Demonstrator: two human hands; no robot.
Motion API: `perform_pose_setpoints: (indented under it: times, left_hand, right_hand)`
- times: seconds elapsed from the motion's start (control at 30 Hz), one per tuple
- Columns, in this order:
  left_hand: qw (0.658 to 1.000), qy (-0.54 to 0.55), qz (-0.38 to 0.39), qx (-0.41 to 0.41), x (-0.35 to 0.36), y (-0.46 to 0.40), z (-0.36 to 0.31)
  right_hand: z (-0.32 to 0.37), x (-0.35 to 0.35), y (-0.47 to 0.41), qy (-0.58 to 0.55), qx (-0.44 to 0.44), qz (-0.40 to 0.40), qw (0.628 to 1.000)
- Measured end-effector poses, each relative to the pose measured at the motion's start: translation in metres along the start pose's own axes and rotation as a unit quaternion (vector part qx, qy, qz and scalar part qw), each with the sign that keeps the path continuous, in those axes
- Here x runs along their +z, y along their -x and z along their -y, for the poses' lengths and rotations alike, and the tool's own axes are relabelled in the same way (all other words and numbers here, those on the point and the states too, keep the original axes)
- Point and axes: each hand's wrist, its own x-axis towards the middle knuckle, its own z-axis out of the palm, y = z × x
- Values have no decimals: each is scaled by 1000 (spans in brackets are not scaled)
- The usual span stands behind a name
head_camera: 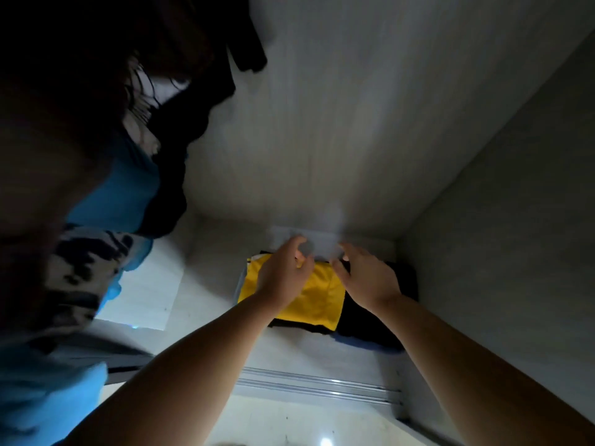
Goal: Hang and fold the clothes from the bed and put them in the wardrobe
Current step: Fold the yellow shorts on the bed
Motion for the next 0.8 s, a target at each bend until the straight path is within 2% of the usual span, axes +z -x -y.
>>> perform_pose_setpoints:
  times: [0.1,0.27,0.47,0.63,0.8]
  left_hand:
    - [999,35,2,9,-36,7,-35]
    - [999,-4,11,39,-100,31,-87]
    - [996,-4,15,83,-167,65,-125]
    - [989,-42,84,116,-196,79,-161]
    - [971,-78,160,162,-178,113,-218]
  right_hand:
    - [16,-55,13,-26,4,-33,999]
    - [49,-133,54,-65,40,-69,995]
    - [81,-190,125,-88,80,-92,989]
    - [96,-209,176,-100,116,-111,982]
    - [83,-218,240,-97,189,-121,970]
